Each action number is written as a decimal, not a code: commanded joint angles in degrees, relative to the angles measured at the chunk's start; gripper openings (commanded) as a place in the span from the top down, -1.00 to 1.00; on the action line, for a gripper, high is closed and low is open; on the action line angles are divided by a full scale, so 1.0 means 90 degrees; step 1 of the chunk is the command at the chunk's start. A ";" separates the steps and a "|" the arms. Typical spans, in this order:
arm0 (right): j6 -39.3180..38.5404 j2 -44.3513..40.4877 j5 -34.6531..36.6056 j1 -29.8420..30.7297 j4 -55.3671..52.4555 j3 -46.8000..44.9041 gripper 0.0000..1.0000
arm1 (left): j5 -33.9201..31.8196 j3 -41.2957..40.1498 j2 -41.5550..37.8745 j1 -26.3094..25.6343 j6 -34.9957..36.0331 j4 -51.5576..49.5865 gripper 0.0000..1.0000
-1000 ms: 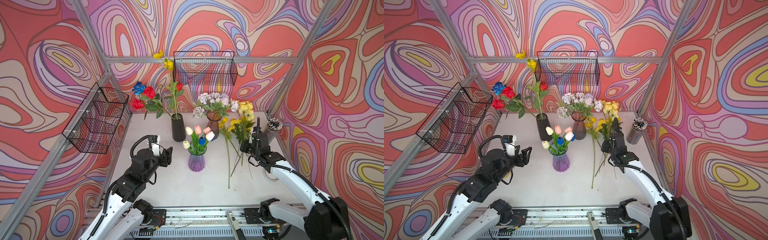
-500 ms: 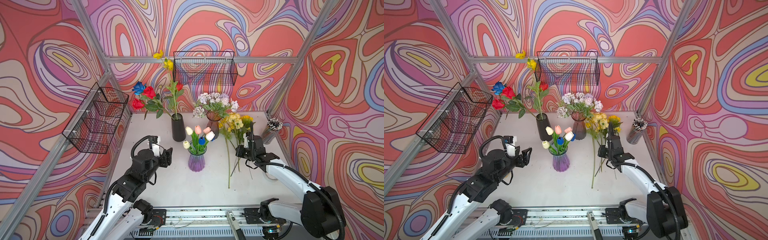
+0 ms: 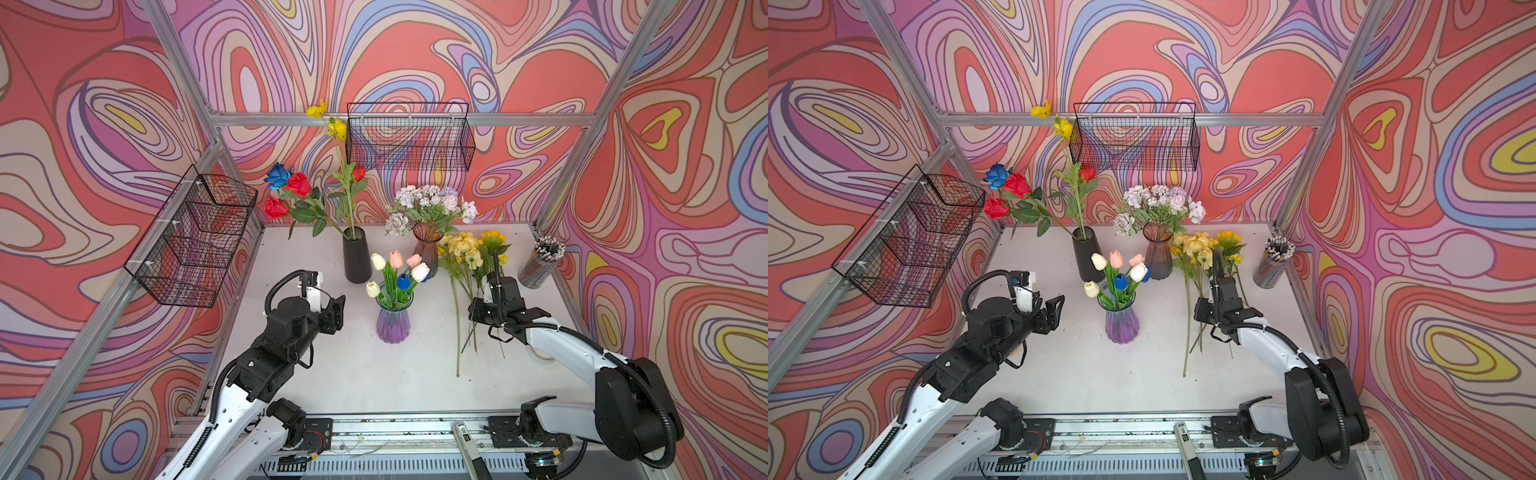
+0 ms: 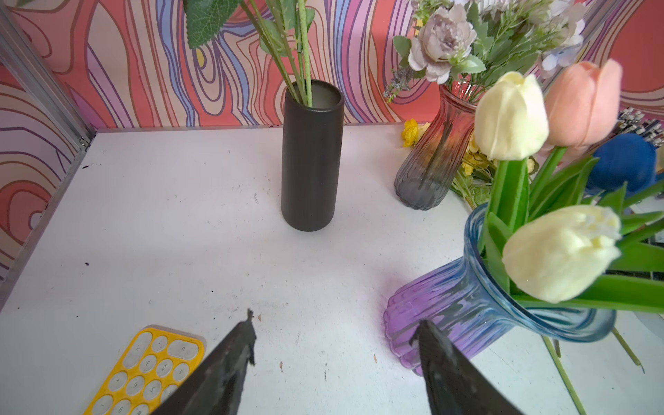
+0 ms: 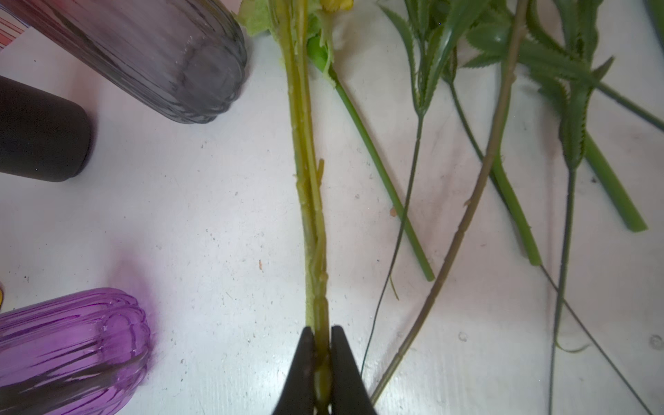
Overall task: Pick out yellow flowers from the vase
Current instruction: Place the flower at the center of the board.
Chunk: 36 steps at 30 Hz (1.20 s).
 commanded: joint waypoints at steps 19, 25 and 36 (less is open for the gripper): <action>-0.0770 -0.0914 0.0301 -0.0021 -0.0776 0.0977 0.21 | -0.0050 -0.0049 0.1162 0.0022 0.0699 0.1231 -0.50; -0.0847 -0.1120 0.0045 -0.0021 -0.0733 0.1079 0.20 | -0.0571 0.0959 0.2237 0.0031 0.0387 0.1027 -0.53; -0.0821 -0.1384 -0.0147 -0.0020 -0.0719 0.1088 0.20 | -0.1390 0.3282 0.4241 0.0027 -0.0108 0.0148 -0.49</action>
